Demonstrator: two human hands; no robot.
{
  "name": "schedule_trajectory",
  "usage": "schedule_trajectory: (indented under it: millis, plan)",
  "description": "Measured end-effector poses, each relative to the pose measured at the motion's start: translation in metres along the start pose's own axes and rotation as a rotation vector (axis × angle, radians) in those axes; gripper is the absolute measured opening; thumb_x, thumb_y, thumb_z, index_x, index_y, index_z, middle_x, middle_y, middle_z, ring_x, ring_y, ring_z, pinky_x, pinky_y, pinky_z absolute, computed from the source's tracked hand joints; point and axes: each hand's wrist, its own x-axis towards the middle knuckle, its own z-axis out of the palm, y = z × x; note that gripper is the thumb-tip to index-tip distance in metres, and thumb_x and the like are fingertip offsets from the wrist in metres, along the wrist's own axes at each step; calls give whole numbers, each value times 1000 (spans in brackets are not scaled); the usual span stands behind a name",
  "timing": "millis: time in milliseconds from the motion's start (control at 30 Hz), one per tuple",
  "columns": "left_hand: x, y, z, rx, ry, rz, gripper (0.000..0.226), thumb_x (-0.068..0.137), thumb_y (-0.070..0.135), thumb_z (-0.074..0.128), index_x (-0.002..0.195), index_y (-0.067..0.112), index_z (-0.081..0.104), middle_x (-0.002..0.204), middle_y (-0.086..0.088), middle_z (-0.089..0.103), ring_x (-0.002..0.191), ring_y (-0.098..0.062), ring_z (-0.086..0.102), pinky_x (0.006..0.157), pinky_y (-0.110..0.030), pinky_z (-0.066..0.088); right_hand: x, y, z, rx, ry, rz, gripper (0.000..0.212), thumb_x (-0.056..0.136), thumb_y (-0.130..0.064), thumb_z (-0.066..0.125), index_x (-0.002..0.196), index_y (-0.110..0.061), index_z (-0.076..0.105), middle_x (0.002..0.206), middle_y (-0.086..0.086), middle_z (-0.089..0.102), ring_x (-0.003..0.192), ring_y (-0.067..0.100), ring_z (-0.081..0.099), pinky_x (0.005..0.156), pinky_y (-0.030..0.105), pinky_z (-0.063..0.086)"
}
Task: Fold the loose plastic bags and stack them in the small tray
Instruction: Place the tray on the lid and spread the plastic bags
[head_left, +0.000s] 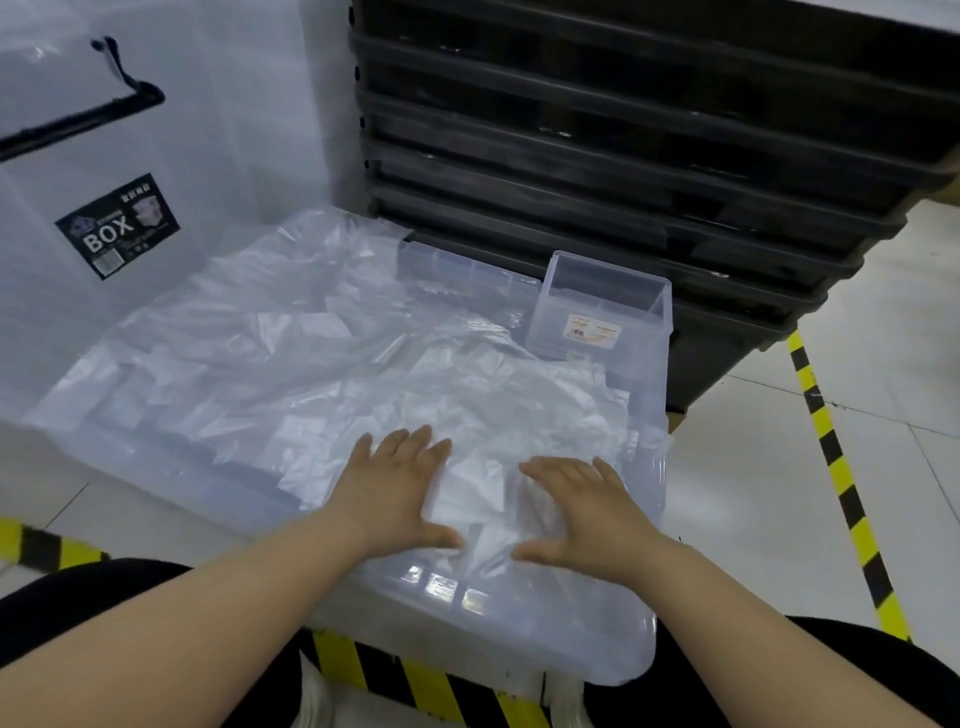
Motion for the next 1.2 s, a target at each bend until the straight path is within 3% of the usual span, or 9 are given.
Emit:
schedule_trajectory:
  millis: [100,167,233,300,533,733,867,1000,1200]
  plan:
    - [3,-2,-3,-18,181,116,94,68,72,49,145,22,28,153,-4,20,141,-20,18,114,-41,2,8,-3,4,-35,157,-64,53,86,-41,57,134,-22,43,137,-6,43,128,13,35,107,26,15]
    - [6,-2,1,26,265,224,78,53,60,68,117,17,63,125,-10,59,116,-27,56,101,-50,31,15,-8,10,-62,275,-105,26,78,-25,62,102,-16,65,104,-2,63,100,19,58,92,33,38]
    - [10,0,9,50,389,265,56,47,56,67,90,21,74,94,-1,72,85,-18,70,77,-39,52,21,-9,15,-27,411,-138,5,62,-19,59,60,-19,64,61,-8,61,57,14,60,60,27,50]
    - [11,3,10,14,446,298,46,54,55,57,83,24,75,86,6,72,77,-11,70,70,-31,55,24,-9,14,-15,463,-135,23,67,-26,48,48,-22,60,49,-11,57,47,10,55,57,20,48]
    - [14,2,4,-76,546,352,38,74,36,39,64,25,74,71,10,70,65,-10,67,78,-23,36,21,-13,12,97,442,-189,36,79,-31,42,58,-19,68,57,-9,66,56,8,63,76,24,45]
    - [5,7,5,-43,421,299,66,68,64,35,102,20,71,102,5,70,87,-9,68,78,-34,53,14,-21,4,153,506,-231,31,80,-28,45,67,-22,73,63,-14,68,58,2,62,72,18,49]
    - [6,8,0,-33,533,359,38,75,35,39,67,26,75,74,9,71,69,-8,69,70,-32,55,13,-20,5,74,487,-238,15,71,-25,60,64,-22,72,58,-13,67,52,4,62,68,20,52]
    - [4,-6,-3,-31,643,357,34,76,28,43,61,21,73,68,7,70,64,-10,68,79,-27,47,12,-6,9,46,400,-176,12,62,-9,60,56,-16,68,50,-6,60,46,15,58,74,34,56]
    - [-2,-27,-8,40,642,321,29,62,18,44,53,22,71,59,8,66,56,-9,66,67,-24,53,-1,5,-11,183,194,-57,24,94,-12,48,98,-5,70,94,6,70,91,20,60,84,24,44]
